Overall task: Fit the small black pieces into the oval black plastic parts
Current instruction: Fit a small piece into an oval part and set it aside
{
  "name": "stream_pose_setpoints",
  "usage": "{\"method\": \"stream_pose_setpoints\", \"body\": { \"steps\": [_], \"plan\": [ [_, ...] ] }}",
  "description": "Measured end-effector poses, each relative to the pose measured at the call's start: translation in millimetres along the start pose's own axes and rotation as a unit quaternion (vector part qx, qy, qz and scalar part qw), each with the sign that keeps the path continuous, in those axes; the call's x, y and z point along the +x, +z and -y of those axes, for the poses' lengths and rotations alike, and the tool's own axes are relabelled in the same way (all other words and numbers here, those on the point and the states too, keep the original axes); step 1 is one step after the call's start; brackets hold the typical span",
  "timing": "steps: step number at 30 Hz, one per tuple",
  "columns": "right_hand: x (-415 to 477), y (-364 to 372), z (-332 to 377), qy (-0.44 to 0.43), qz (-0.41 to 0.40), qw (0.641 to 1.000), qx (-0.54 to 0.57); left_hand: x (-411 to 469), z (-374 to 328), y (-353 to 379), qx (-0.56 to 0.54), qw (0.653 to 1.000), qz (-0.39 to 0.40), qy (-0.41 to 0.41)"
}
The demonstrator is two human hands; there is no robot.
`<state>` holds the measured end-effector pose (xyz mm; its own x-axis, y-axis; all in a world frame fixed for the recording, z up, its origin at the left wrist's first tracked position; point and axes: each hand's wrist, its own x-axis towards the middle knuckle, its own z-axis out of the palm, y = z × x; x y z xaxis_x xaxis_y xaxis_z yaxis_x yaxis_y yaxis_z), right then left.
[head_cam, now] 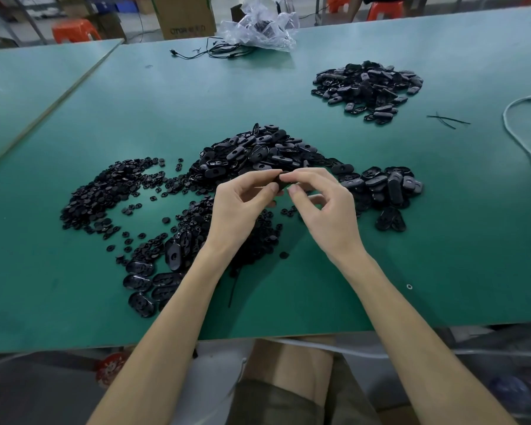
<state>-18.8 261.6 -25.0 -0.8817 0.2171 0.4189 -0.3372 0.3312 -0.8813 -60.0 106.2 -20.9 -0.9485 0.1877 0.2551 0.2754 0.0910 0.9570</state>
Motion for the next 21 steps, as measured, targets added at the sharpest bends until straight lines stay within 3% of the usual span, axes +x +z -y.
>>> {"method": "stream_pose_setpoints", "body": {
  "steps": [4,9,14,18,21],
  "plan": [
    [4,-2,-1,0.027,-0.078,0.997,-0.014,0,0,2,0.056,0.998,-0.017,0.012],
    [8,-9,-8,0.135,-0.208,0.969,-0.009,-1,4,1,0.164,0.986,-0.014,0.037],
    [8,-10,-10,0.169,-0.213,0.962,-0.024,-4,7,3,0.27,0.961,0.04,0.043],
    [6,-8,-6,0.123,-0.212,0.967,-0.062,-5,6,4,0.311,0.948,0.048,0.039],
    [5,-6,-9,0.083,-0.167,0.974,-0.132,-5,6,4,0.339,0.938,0.058,0.038]
  ]
}}
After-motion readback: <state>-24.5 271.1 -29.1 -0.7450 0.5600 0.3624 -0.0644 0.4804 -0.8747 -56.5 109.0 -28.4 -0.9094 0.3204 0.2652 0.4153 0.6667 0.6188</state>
